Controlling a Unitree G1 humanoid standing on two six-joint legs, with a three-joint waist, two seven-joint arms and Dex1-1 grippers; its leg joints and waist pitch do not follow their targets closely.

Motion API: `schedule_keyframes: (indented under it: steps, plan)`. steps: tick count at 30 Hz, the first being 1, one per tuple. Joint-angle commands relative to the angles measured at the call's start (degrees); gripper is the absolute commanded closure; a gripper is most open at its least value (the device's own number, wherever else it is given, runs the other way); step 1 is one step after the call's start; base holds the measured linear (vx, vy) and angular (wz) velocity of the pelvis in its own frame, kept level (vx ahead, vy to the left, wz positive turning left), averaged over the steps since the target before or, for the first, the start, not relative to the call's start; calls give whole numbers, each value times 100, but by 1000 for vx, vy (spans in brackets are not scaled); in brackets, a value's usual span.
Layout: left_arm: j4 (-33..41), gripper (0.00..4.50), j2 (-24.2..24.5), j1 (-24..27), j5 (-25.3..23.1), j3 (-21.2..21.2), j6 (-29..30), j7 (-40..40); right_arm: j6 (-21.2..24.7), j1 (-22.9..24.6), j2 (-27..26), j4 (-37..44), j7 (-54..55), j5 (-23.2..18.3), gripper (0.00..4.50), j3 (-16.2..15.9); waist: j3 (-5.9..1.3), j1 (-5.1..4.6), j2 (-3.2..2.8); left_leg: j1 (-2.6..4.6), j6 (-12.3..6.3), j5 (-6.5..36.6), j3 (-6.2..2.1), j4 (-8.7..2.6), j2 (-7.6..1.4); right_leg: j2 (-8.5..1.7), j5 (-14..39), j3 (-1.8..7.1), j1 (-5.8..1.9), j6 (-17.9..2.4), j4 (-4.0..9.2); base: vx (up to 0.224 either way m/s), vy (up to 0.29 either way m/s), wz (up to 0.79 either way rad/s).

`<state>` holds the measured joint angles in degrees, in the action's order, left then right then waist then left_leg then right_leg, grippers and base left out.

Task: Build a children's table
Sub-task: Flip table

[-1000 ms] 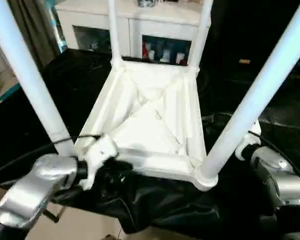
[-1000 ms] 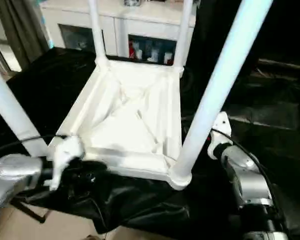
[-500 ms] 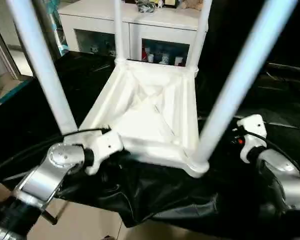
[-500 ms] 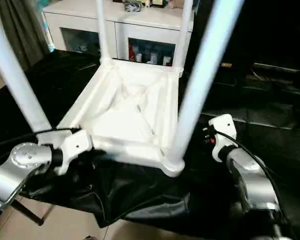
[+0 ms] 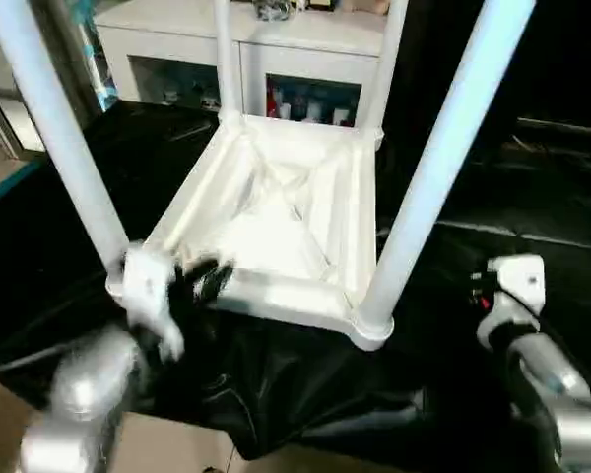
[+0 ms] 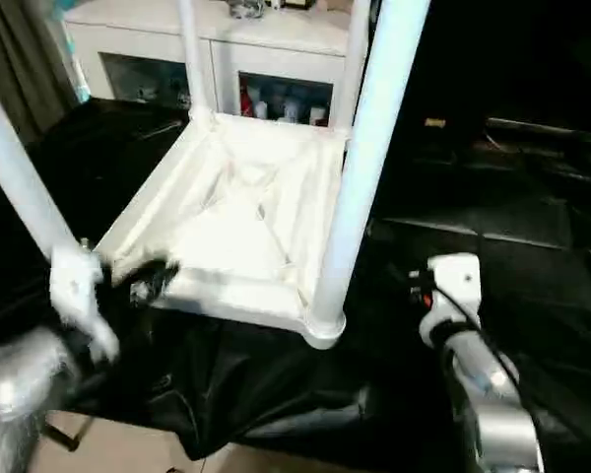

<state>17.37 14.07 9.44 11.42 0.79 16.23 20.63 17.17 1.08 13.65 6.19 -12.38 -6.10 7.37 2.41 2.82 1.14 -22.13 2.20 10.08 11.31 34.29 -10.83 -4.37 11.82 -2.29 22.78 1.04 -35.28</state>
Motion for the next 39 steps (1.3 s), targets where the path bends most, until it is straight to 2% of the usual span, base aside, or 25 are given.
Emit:
schedule_keyframes:
  steps: [1,7,14,16,18,20,21,22,23,24,25,26,27,28,29,30,31,32,33,34,35,36,37,38,39]
  plan:
    - [47,331,-175,123,-226,-74,-313,-263,-111,91,-108,130,132,-34,124,55,-266,6,-11,95,133,1871,-151,-480,-220,-259,1704,229,-121,-421,546,0,0,0]
    - [144,331,-530,568,-337,-56,-451,-747,-150,384,-304,500,-63,-405,124,13,-234,47,22,104,119,2008,-144,-501,-234,-244,1624,235,-117,-348,558,0,0,0]
    - [81,331,-565,282,-485,6,-488,-891,-20,436,-431,591,-13,-422,124,-53,-205,27,-1,143,260,2355,-174,-518,-215,-245,2204,237,-59,-171,628,0,0,0]
    - [5,331,-527,179,-535,8,-527,-888,-24,486,-447,646,2,-450,124,-87,-235,14,-20,73,220,1935,-175,-503,-212,-231,1629,243,-73,-263,594,0,0,0]
    - [-14,331,-511,129,-523,18,-521,-890,-20,525,-438,676,-3,-445,124,-113,-292,13,-54,-40,-99,716,-122,-404,-156,-150,-5,205,-50,-669,495,0,0,0]
    - [-21,331,-491,80,-537,27,-421,-941,-1,548,-439,697,-11,-429,124,-128,-480,7,-26,-174,-878,-935,-45,-133,26,-57,-2247,64,44,-1201,350,0,0,0]
    - [-32,331,-500,66,-526,29,-389,-975,20,551,-445,709,-10,-420,124,-125,-510,1,-28,-249,-1198,-964,-50,-91,51,-69,-2308,17,93,-1330,395,-53,12,0]
    - [-30,331,-498,73,-530,31,-404,-973,39,563,-455,724,-8,-431,124,-128,-501,4,-35,-266,-1291,-715,-46,-83,46,-80,-1949,-5,131,-1364,458,-83,23,0]
    - [-27,331,-497,78,-532,33,-413,-973,52,572,-462,736,-6,-440,124,-130,-424,-14,-52,-244,-1216,499,-51,-122,-19,-148,-198,-37,177,-1289,628,-83,23,0]
    - [-26,331,-499,79,-533,32,-422,-973,62,578,-461,742,-6,-438,124,-135,-282,-80,-90,-1,-701,2320,-85,-167,-94,-172,2535,-139,254,-856,803,-112,36,-2]
    - [-25,331,-500,79,-534,32,-424,-973,65,580,-460,744,-6,-438,124,-137,-187,-156,-114,174,-321,3207,-146,-142,-114,-149,3697,-255,338,-429,925,-146,42,-10]
    - [-24,331,-503,82,-541,34,-430,-972,67,595,-456,751,-6,-428,124,-153,-26,-314,-208,376,250,4480,-275,-274,-178,78,4511,-677,351,349,1190,-146,42,-10]
    - [-29,331,-515,80,-570,43,-434,-974,53,621,-437,730,-7,-413,124,-187,-39,-100,-387,-505,551,5557,-283,-1190,-481,45,2399,-578,-694,-55,-704,-72,76,-24]
    - [-34,331,-517,76,-580,49,-436,-977,46,626,-431,707,-5,-403,124,-195,107,193,-284,-844,676,5875,18,-1321,-446,132,1930,-622,-754,-184,-911,-66,55,-6]
    - [-39,331,-514,72,-590,62,-472,-988,42,631,-431,689,-5,-400,124,-201,-101,477,-325,-653,639,5192,350,-1187,-226,129,2144,-386,-702,-231,-923,-66,55,-6]
    - [-44,331,-524,47,-537,107,-521,-992,41,633,-442,684,2,-396,124,-208,-312,123,231,128,781,3094,58,-46,-244,-610,4878,185,-111,238,-1,-28,-113,3]
    - [-44,331,-523,42,-535,110,-521,-992,43,632,-443,686,4,-396,124,-209,-43,167,124,302,468,1542,-319,906,-32,-1305,6047,461,371,-97,910,39,-94,-22]
    - [-47,331,-518,19,-526,123,-520,-996,52,629,-450,698,8,-398,124,-212,-49,232,104,-380,110,238,-747,841,160,-1079,5336,600,-407,-417,716,39,-94,-22]
    - [-58,331,-511,-20,-519,138,-502,-1001,69,622,-462,721,12,-408,124,-211,-85,304,10,-217,350,176,-656,216,-33,-586,3456,165,-441,-735,414,0,0,0]
    - [-60,331,-510,-25,-519,139,-500,-1002,72,621,-463,724,13,-409,124,-211,-112,271,-73,4,412,560,-615,23,-112,-368,2693,75,-326,-873,305,-65,33,23]
    - [-97,331,-496,-76,-532,154,-522,-1004,81,631,-470,755,14,-419,124,-221,-118,157,-127,180,426,1786,-671,-271,-306,-169,1752,106,-238,-954,124,-65,33,23]
    - [-97,331,-496,-76,-532,154,-522,-1004,81,631,-470,755,14,-419,124,-221,-167,139,-227,202,395,2059,-637,-390,-317,-231,1090,133,-336,-1033,149,-118,22,28]
    - [-121,331,-485,-106,-533,153,-530,-1010,86,637,-468,768,13,-430,124,-224,-170,107,-193,146,294,1915,-591,-404,-283,-270,822,141,-395,-1048,190,0,0,0]
    - [-158,331,-467,-147,-539,159,-533,-1012,80,647,-463,775,3,-449,124,-225,-198,119,-162,12,4,1519,-486,-410,-186,-380,611,157,-524,-1007,285,0,0,0]
    - [-158,331,-467,-147,-539,159,-533,-1012,80,647,-463,775,3,-449,124,-225,-217,167,-146,-49,-414,1079,-398,-352,-142,-528,460,227,-568,-993,400,-7,57,-8]
